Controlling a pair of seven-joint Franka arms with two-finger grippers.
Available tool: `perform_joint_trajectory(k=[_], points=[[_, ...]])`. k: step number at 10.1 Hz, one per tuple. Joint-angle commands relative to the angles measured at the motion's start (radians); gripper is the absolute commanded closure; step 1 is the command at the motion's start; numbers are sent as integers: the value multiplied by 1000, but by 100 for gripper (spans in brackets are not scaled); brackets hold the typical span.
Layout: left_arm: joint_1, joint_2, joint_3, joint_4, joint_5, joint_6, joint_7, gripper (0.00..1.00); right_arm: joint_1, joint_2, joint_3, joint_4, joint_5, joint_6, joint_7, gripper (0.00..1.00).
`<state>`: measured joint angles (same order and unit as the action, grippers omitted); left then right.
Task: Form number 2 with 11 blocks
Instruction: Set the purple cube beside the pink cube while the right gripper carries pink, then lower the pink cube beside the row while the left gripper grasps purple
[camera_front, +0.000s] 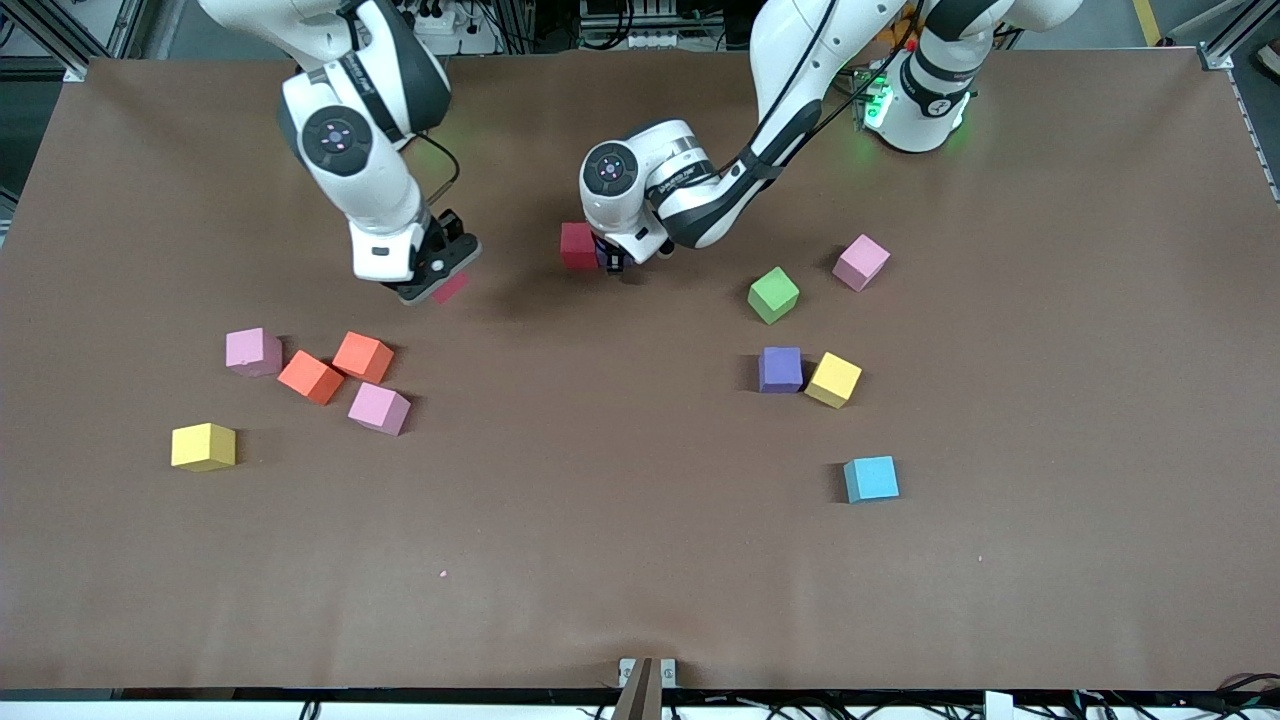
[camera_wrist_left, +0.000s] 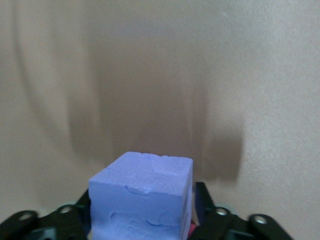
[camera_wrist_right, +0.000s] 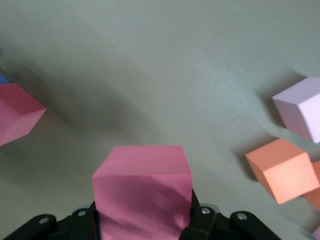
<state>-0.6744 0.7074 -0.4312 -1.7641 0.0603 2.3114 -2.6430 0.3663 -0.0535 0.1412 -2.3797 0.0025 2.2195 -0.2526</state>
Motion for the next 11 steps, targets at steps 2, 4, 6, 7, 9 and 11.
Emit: perform_joint_trajectory(k=[2, 4, 6, 7, 9, 11], points=[[7, -138, 5, -21, -2, -113, 5, 0, 0, -5, -5, -38, -4, 48, -176, 76], [39, -210, 5, -17, -7, -186, 73, 0, 0, -3, -3, -36, -4, 46, -278, 78], [137, -250, 5, -8, -8, -227, 225, 0, -18, -3, -5, -33, -4, 48, -451, 83], [198, -259, 5, 3, -5, -250, 330, 0, -26, -2, -5, -36, -4, 48, -499, 83], [295, -247, 8, 40, -4, -268, 620, 0, 0, 0, -3, -38, -4, 63, -597, 86], [354, -229, 14, 61, -1, -268, 904, 0, 87, 18, -3, -41, -4, 78, -599, 89]])
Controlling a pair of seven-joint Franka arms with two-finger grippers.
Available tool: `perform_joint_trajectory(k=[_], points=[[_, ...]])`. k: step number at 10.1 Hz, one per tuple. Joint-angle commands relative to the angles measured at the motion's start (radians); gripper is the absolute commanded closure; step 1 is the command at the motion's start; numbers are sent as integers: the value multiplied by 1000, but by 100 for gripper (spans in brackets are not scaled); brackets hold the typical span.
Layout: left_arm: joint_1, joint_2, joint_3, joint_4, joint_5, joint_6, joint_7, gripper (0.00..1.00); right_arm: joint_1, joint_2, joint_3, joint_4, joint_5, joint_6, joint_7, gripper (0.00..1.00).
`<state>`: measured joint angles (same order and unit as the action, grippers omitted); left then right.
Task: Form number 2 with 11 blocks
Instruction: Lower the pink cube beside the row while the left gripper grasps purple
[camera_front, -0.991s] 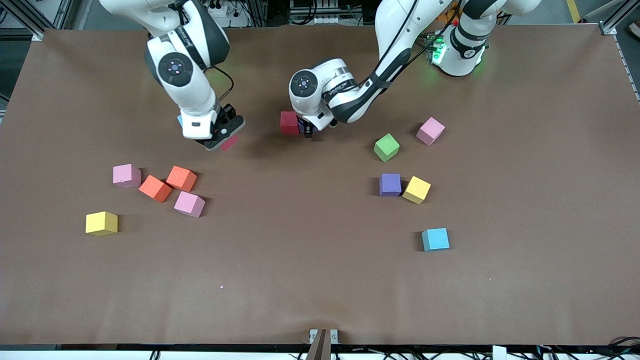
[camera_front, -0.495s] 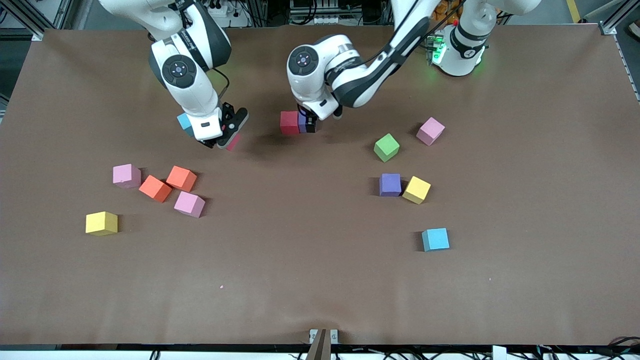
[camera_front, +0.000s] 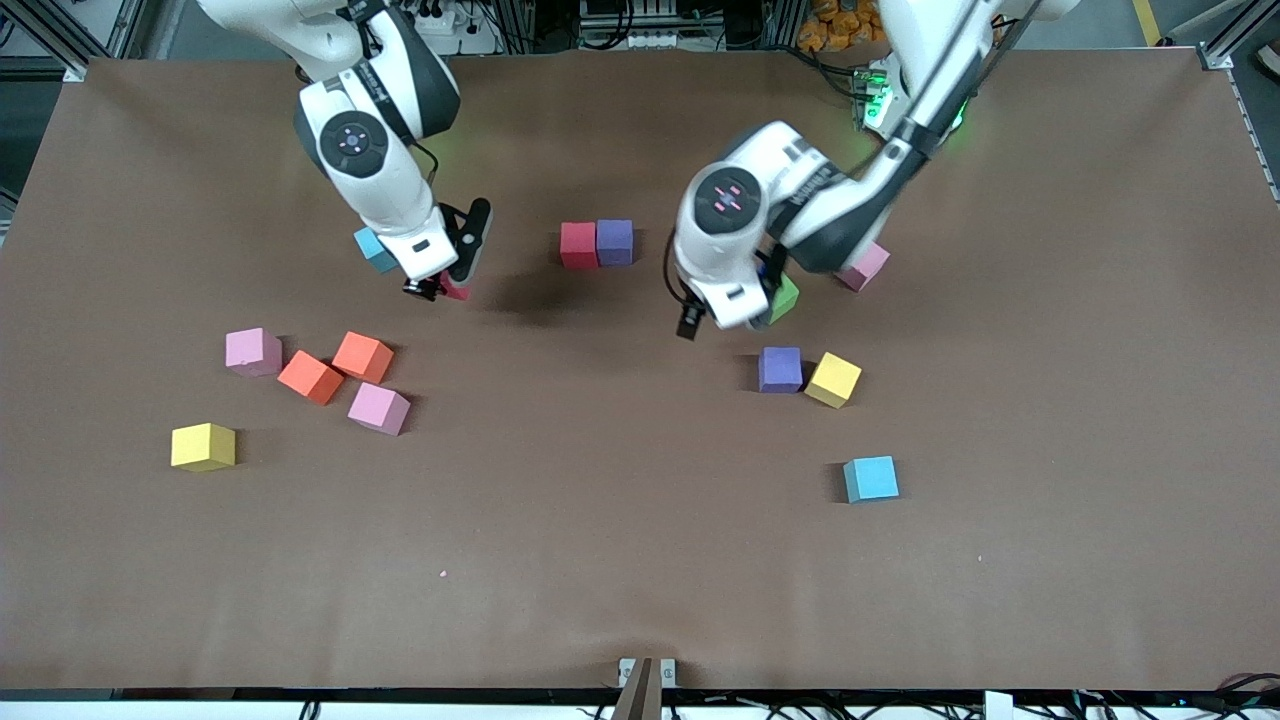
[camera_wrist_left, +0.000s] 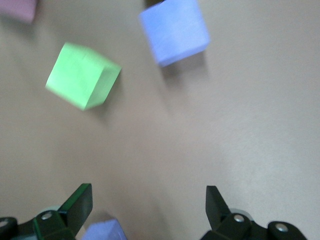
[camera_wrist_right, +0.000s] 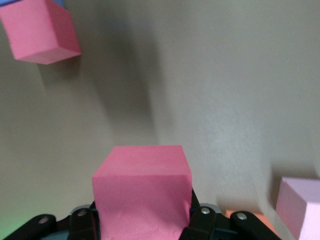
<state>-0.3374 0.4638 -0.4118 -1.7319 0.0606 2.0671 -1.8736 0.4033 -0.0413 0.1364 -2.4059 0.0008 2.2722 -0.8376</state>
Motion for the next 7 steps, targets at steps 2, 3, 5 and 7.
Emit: perform_joint_trajectory(k=[2, 3, 5, 7], points=[[53, 71, 1, 51, 4, -21, 420, 0, 95, 72, 0, -13, -4, 99, -32, 88], [55, 107, 13, 55, 33, -15, 532, 0, 101, 95, 2, -13, -4, 125, -66, 88], [66, 169, 38, 61, 146, 31, 707, 0, 149, 119, 2, -15, -4, 141, -81, 88], [109, 191, 36, 55, 171, 88, 883, 0, 161, 159, 5, -16, -2, 171, -63, 89]])
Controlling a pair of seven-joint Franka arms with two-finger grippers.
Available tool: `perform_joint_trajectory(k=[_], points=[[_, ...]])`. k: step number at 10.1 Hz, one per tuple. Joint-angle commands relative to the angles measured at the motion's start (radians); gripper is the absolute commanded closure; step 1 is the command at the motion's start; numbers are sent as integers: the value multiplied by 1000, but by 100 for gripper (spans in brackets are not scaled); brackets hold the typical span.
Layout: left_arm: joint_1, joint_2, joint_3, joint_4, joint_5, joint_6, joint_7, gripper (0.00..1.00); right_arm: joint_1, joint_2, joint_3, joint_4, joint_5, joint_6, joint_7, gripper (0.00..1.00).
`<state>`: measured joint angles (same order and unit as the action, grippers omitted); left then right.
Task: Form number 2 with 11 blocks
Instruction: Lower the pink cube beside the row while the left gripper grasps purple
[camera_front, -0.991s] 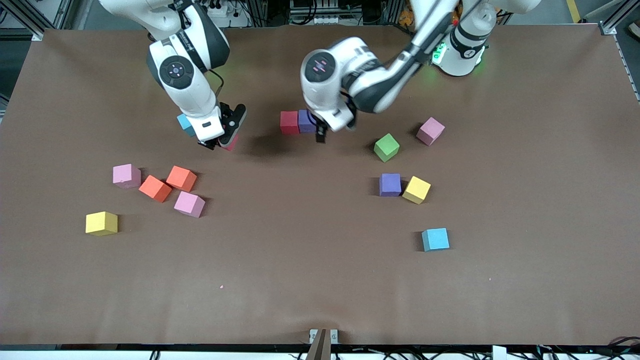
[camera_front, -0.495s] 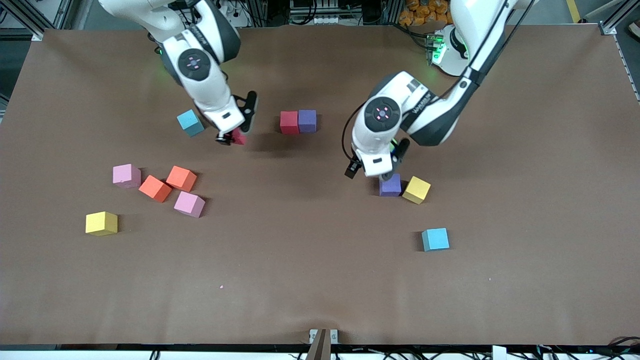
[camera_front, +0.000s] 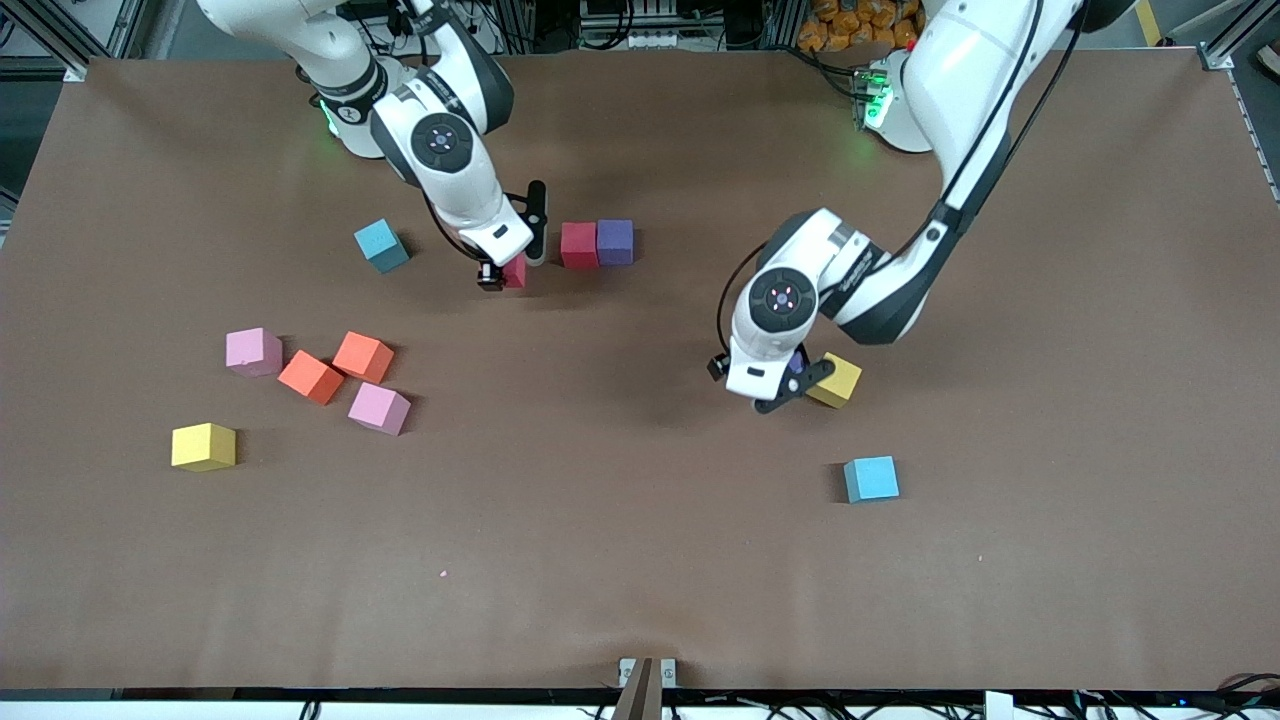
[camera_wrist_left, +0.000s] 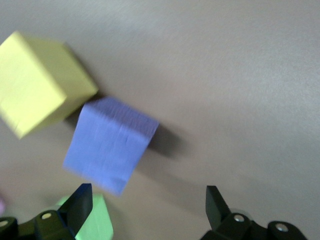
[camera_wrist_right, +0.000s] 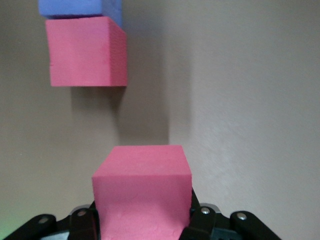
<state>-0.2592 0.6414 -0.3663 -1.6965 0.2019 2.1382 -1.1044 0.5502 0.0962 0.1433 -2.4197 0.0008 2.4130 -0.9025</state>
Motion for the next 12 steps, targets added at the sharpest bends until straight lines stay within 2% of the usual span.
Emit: perform_joint_trajectory(k=[1, 5, 8, 12], points=[[44, 14, -10, 17, 30, 19, 165, 0, 19, 40, 2, -2, -2, 38, 2, 89], [49, 14, -10, -3, 30, 19, 221, 0, 80, 82, 16, -4, -2, 70, 68, 89], [66, 0, -11, -28, 27, 6, 316, 0, 83, 96, 47, -21, -2, 72, 134, 89], [71, -3, -11, -29, 27, 6, 342, 0, 85, 96, 101, -29, -2, 77, 200, 88]])
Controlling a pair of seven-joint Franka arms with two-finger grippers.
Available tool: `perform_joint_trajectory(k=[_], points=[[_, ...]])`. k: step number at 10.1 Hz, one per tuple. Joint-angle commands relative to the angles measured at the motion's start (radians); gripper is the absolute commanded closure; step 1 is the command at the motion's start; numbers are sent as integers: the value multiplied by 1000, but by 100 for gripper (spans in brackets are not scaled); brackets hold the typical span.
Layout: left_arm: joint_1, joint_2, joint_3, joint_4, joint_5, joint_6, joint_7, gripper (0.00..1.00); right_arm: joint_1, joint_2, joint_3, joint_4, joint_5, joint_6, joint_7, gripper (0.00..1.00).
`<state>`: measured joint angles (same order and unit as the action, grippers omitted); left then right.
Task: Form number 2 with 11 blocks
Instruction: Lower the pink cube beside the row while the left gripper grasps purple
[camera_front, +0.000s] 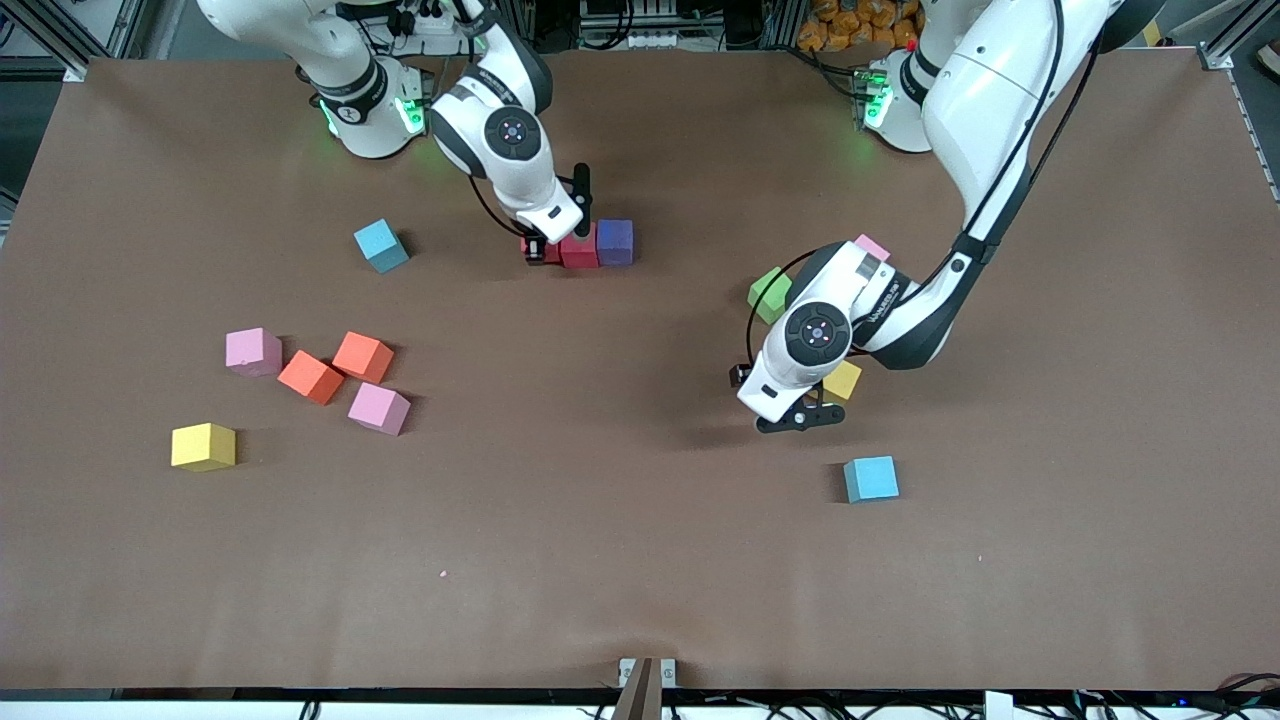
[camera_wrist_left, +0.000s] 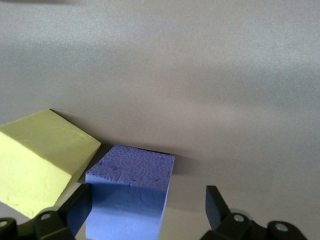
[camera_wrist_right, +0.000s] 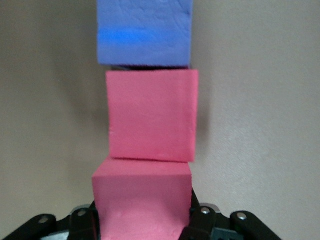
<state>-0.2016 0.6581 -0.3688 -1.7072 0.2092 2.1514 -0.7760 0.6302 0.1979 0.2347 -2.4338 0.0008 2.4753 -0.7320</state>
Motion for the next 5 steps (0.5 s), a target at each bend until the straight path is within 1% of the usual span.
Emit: perform_joint_trajectory(k=[1, 3, 5], points=[[24, -32, -9, -19, 19, -11, 12, 0, 2, -5, 9, -14, -2, 13, 28, 87], [28, -41, -10, -14, 21, -50, 20, 0, -4, -3, 8, -14, -4, 16, 26, 86], [27, -40, -10, -17, 21, -50, 20, 0, -6, 3, 8, -14, -4, 28, 26, 86]])
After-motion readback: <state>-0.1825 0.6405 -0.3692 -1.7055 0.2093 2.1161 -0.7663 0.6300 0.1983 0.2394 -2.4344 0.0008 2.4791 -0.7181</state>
